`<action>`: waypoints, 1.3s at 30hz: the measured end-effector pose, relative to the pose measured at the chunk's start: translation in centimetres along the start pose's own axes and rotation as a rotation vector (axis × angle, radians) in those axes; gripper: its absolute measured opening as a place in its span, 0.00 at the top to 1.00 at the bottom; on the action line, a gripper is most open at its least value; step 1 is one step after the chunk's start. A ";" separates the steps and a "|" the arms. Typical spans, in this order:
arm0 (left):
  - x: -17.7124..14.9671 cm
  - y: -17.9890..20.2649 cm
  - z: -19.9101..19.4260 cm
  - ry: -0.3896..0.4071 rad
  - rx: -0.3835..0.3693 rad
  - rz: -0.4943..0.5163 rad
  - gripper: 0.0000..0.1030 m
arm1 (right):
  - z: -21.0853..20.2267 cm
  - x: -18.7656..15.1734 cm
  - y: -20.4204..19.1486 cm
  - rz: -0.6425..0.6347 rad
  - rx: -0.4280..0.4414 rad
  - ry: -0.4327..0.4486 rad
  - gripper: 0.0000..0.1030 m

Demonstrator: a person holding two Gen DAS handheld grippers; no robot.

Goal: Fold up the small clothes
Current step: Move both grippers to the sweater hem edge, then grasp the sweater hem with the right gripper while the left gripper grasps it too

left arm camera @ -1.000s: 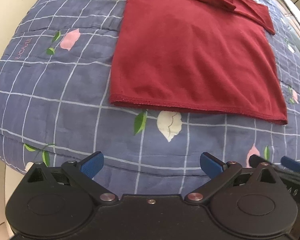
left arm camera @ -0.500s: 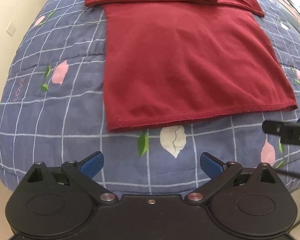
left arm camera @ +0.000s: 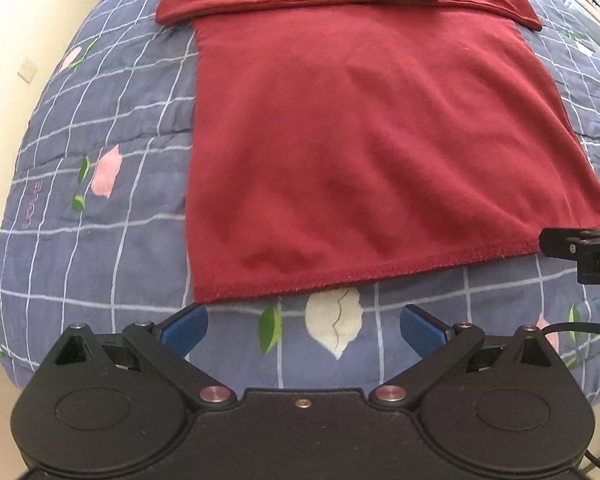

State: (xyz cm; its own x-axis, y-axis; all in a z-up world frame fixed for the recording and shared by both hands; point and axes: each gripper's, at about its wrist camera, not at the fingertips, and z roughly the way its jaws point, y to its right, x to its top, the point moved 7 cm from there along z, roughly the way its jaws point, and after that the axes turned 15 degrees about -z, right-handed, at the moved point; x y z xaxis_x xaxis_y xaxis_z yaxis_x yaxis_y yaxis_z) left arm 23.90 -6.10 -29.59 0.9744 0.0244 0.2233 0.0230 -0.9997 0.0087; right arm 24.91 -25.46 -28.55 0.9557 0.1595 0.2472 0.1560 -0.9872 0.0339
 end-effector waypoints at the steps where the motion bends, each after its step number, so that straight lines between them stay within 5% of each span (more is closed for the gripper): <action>1: 0.1 0.2 0.0 0.002 0.003 0.004 0.01 | 0.1 0.2 0.0 -0.008 0.005 0.000 0.00; 20: 1.8 0.9 1.2 -0.008 0.054 -0.016 0.01 | 1.2 0.4 0.3 -0.250 -0.021 -0.034 0.00; 29: 2.4 0.6 1.2 -0.010 0.053 -0.014 0.01 | 0.5 -0.7 -2.1 -0.629 0.006 0.167 0.01; 39: 2.3 0.3 1.8 -0.034 0.030 -0.025 0.01 | 1.9 -2.4 -4.0 -0.773 0.028 0.158 0.22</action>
State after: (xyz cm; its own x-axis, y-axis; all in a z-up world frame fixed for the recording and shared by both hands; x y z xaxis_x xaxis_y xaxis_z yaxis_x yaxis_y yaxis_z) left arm 26.52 -6.32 -30.86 0.9805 0.0501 0.1900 0.0540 -0.9984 -0.0155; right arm 22.42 -21.88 -31.10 0.5274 0.7955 0.2984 0.7696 -0.5961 0.2289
